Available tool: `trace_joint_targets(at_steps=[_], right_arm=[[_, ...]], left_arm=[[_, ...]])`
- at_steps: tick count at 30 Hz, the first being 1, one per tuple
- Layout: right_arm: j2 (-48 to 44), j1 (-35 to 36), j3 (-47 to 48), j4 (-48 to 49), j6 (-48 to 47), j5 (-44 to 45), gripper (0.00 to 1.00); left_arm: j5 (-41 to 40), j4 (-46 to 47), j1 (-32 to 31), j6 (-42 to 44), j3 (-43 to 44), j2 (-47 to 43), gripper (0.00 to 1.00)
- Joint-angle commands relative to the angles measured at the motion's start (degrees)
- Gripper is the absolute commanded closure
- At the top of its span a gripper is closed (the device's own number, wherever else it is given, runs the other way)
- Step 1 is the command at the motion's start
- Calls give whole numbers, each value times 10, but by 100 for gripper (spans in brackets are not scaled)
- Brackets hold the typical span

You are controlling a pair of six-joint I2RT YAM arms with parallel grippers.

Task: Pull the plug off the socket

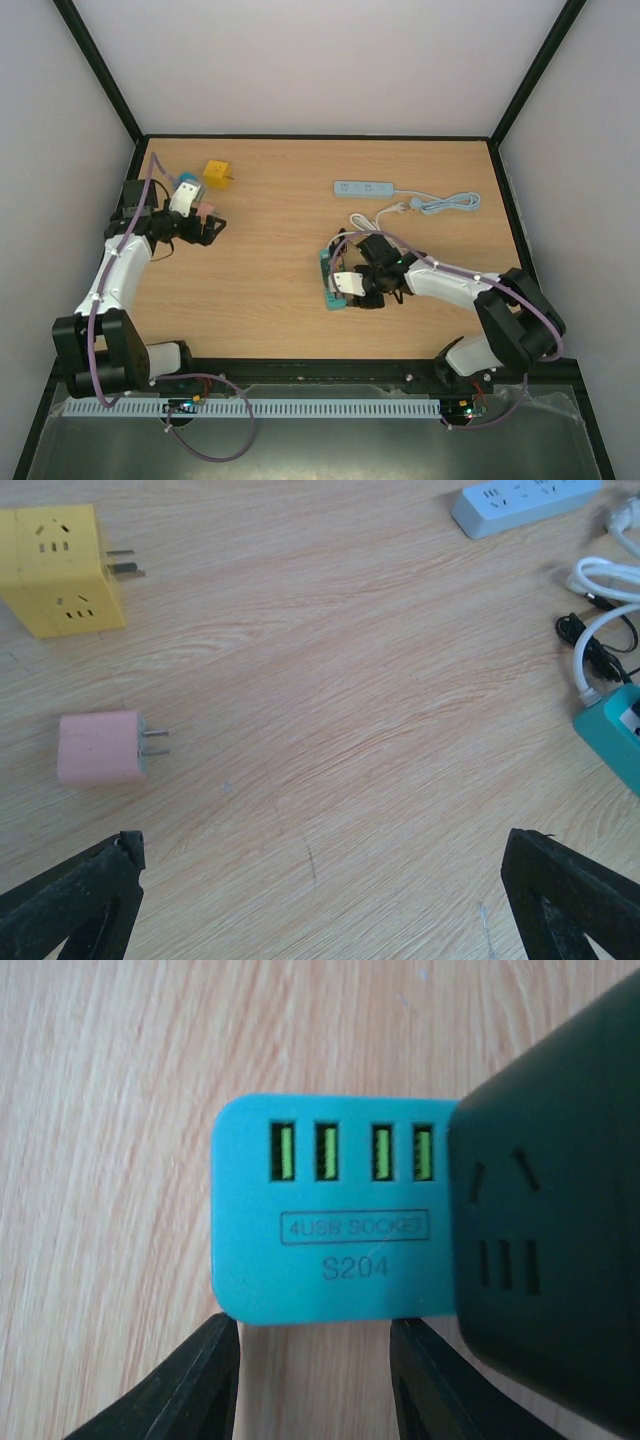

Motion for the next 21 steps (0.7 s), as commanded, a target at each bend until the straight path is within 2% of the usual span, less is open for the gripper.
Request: trace_joint_targets(at_steps=[1, 4, 9, 16, 21], right_arm=[[27, 52, 0, 69, 48, 22, 59], [48, 86, 13, 104, 68, 33, 59], [113, 140, 65, 147, 118, 48, 59], [209, 174, 176, 182, 172, 53, 58], [237, 174, 246, 183, 208, 35, 56]], left_arm=[[2, 18, 0, -28, 5, -29, 1], [-19, 38, 0, -75, 4, -31, 1], [-53, 46, 0, -106, 8, -26, 1], [-73, 11, 0, -89, 29, -13, 1], [-68, -1, 0, -68, 28, -15, 1]])
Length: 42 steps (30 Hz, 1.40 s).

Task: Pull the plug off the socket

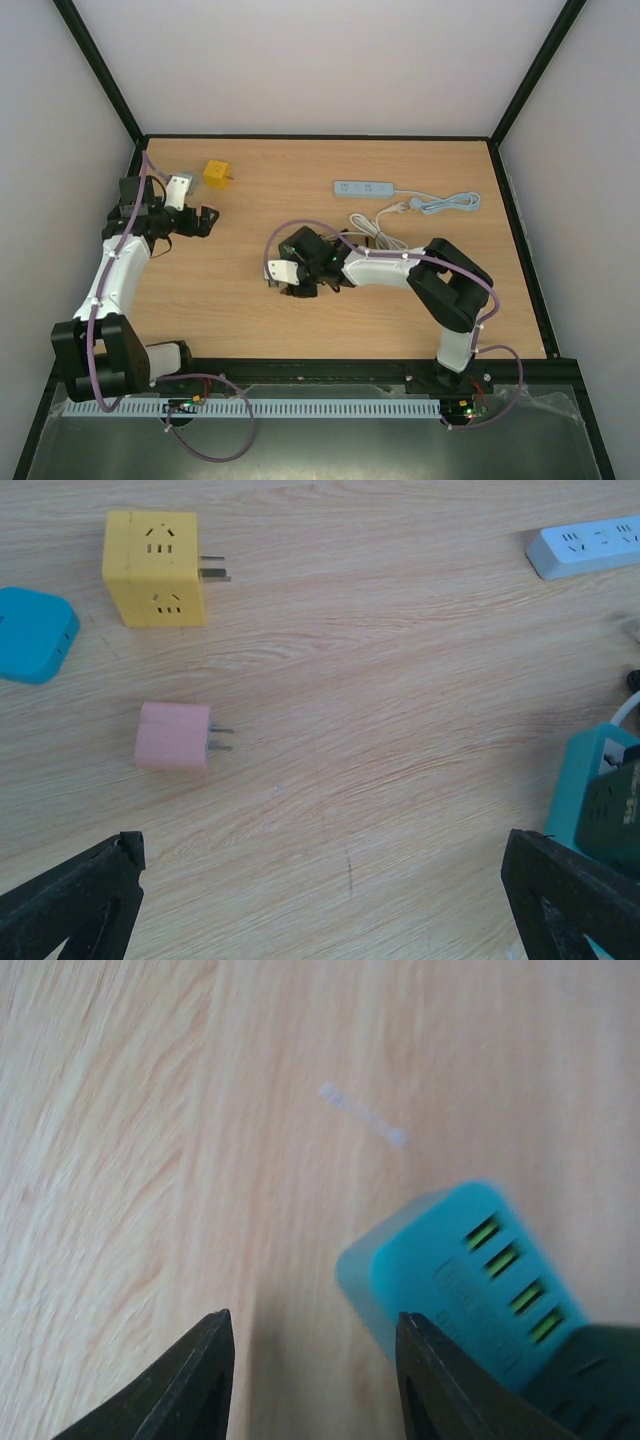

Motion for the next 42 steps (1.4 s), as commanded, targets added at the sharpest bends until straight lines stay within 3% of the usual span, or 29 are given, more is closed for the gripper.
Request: trace_joint_targets(at_steps=[1, 11, 20, 29, 42], right_arm=[[6, 1, 57, 17, 42, -17, 55], [-86, -23, 113, -161, -7, -76, 46], [-138, -189, 96, -239, -41, -37, 43], [-21, -315, 156, -251, -76, 8, 43], [119, -325, 246, -326, -113, 34, 42]], left_arm=[[4, -31, 0, 22, 19, 3, 1], [56, -63, -2, 70, 39, 19, 1], [92, -105, -4, 113, 51, 24, 1], [121, -114, -4, 125, 46, 21, 0], [111, -135, -5, 150, 29, -2, 1]])
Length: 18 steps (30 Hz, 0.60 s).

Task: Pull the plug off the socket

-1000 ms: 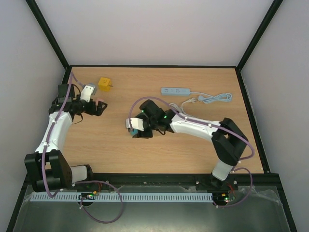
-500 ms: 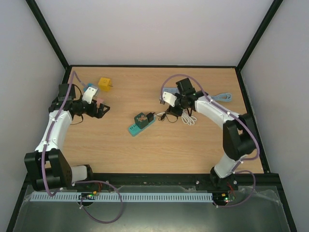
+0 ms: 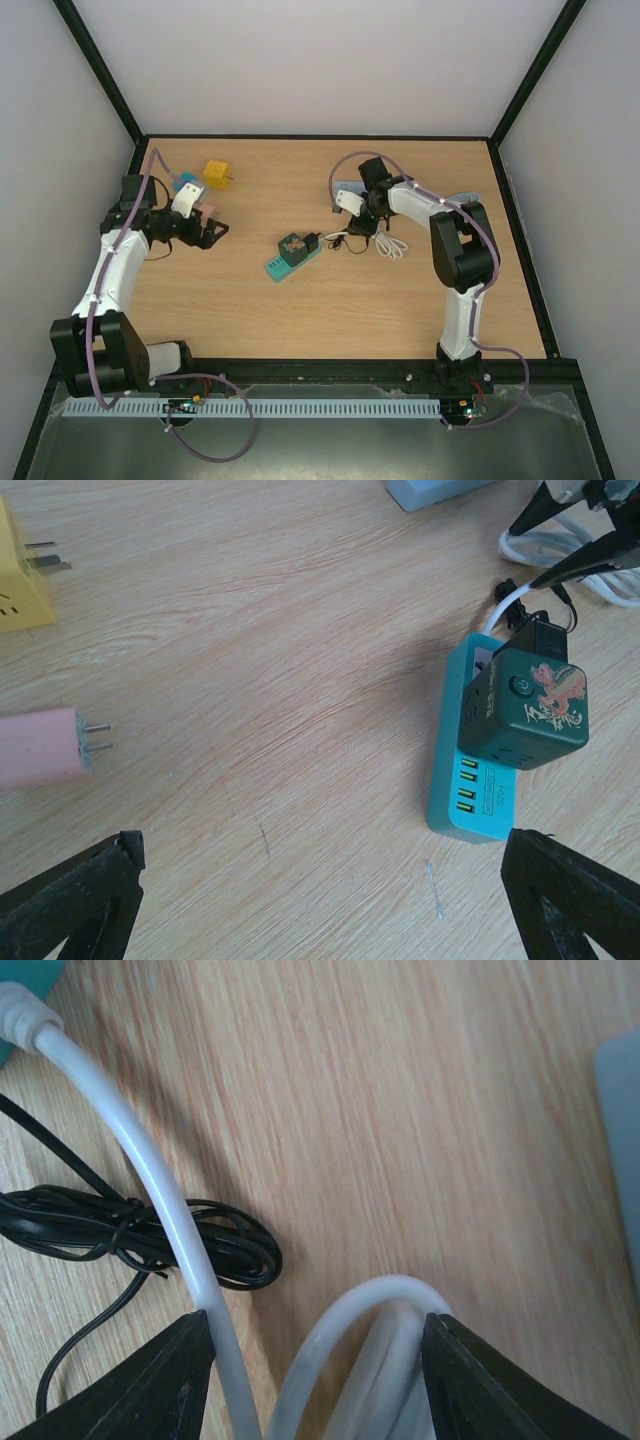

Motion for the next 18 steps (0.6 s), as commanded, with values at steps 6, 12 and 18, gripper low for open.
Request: trace_joint_targets(at_steps=[6, 12, 18], right_arm=[[18, 1, -16, -83, -43, 21, 53], [-6, 1, -55, -100, -47, 5, 63], [-51, 0, -113, -103, -55, -10, 65]], left_arm=[[17, -26, -5, 29, -1, -13, 1], [18, -44, -15, 47, 1, -11, 0], [13, -56, -37, 66, 0, -17, 1]])
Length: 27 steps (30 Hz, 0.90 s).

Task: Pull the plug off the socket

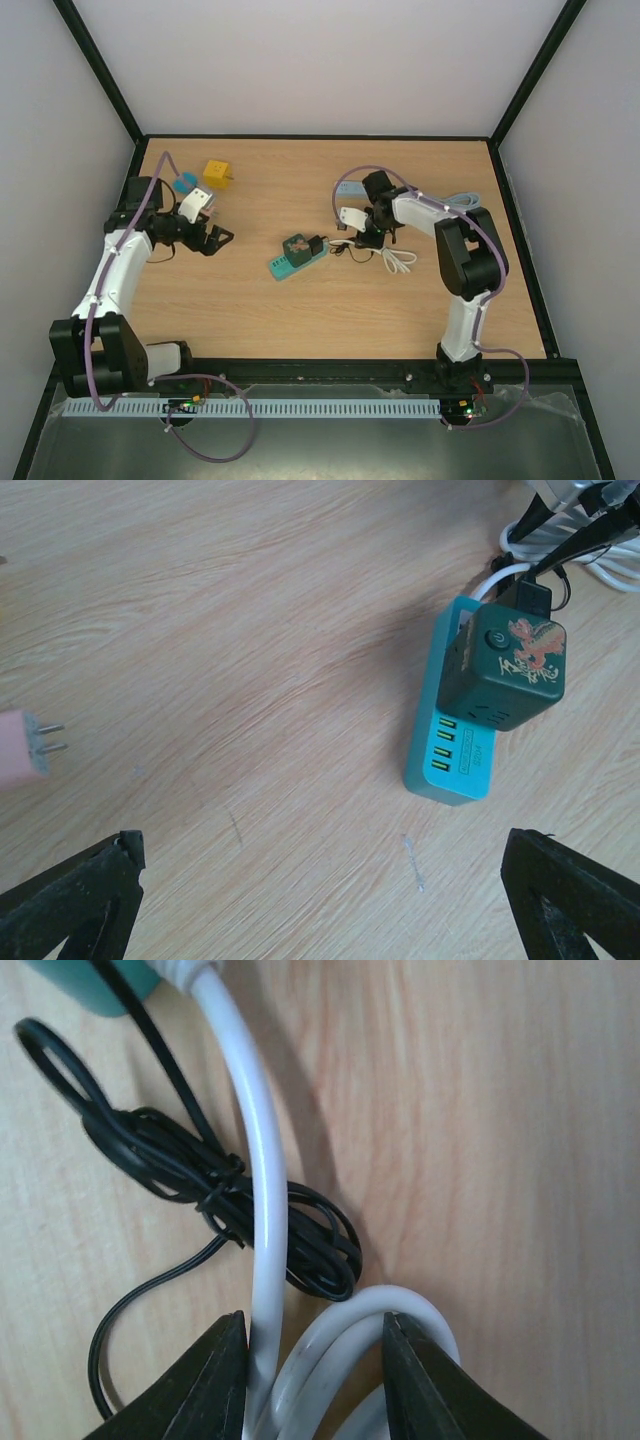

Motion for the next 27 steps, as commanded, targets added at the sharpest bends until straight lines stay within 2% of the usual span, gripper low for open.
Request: trace_joint_targets(at_steps=[1, 7, 13, 18, 21, 27], right_arm=[[-34, -1, -63, -74, -12, -2, 65], [-93, -1, -152, -74, -35, -12, 66], [-172, -1, -233, -45, -50, -12, 64], [-230, -1, -212, -44, -34, -72, 47], [-251, -1, -189, -46, -20, -122, 35], [-274, 11, -170, -14, 11, -195, 25]], left_arm=[[10, -22, -21, 27, -1, -11, 1], [14, -30, -74, 61, -9, -12, 1], [-10, -6, -156, 75, -31, -8, 1], [-46, 47, -223, 58, -44, -4, 1], [-50, 64, -231, 42, -38, 2, 1], [-107, 107, -230, -4, -38, -4, 1]])
